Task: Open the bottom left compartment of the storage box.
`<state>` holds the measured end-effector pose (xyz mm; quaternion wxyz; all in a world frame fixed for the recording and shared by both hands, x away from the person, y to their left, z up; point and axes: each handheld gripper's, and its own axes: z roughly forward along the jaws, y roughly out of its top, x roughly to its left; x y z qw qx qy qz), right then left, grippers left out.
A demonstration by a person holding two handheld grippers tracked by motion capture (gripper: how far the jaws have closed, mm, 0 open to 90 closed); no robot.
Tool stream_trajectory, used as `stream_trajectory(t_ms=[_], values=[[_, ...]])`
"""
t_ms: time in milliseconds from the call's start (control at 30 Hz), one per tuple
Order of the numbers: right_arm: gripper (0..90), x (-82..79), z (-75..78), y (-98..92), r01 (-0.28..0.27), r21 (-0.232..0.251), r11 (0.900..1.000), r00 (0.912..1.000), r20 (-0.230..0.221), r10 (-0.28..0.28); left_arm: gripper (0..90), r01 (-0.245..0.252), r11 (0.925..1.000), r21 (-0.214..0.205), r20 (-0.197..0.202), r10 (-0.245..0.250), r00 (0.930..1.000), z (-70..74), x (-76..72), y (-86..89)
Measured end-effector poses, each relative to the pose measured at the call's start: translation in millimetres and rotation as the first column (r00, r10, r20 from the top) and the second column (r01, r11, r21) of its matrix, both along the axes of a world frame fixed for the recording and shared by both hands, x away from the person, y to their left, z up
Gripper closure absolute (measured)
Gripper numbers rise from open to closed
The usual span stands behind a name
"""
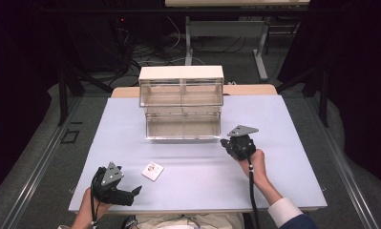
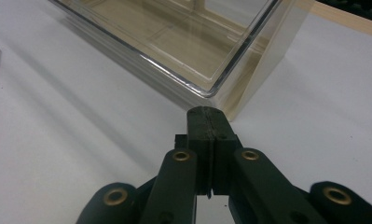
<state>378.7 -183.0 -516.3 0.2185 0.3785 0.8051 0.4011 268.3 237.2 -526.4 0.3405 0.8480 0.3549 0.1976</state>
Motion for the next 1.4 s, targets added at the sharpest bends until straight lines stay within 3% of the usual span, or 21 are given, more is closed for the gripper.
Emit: stream_trajectory(t_ms=[300, 400, 767, 1400], values=[[90.0, 1.5, 1.5, 0.4, 0.008, -0.003, 1.0, 0.9999, -0.011, -0.008, 0.2, -0.001, 1.0, 0.004, 0.004, 0.001, 1.0, 0.1, 0.2, 0.7], [90.0, 1.7, 0.1, 1.5, 0.009, 0.026, 0.9996, 0.9998, 0.017, -0.009, 0.2, 0.001, 1.0, 0.008, 0.0, -0.001, 1.0, 0.7, 0.0, 1.1], [90.0, 1.0, 1.1, 1.0, 0.012, 0.019, 0.9997, 0.9999, 0.008, -0.012, 0.2, -0.001, 1.0, 0.005, 0.0, 0.001, 1.0, 0.8, -0.1, 1.3], [90.0, -2.4, 7.7, 1.0, 0.024, 0.066, 0.9976, 0.9992, 0.03, -0.026, 0.2, -0.001, 1.0, 0.007, 0.002, 0.0, 1.0, 0.8, -0.1, 1.3]])
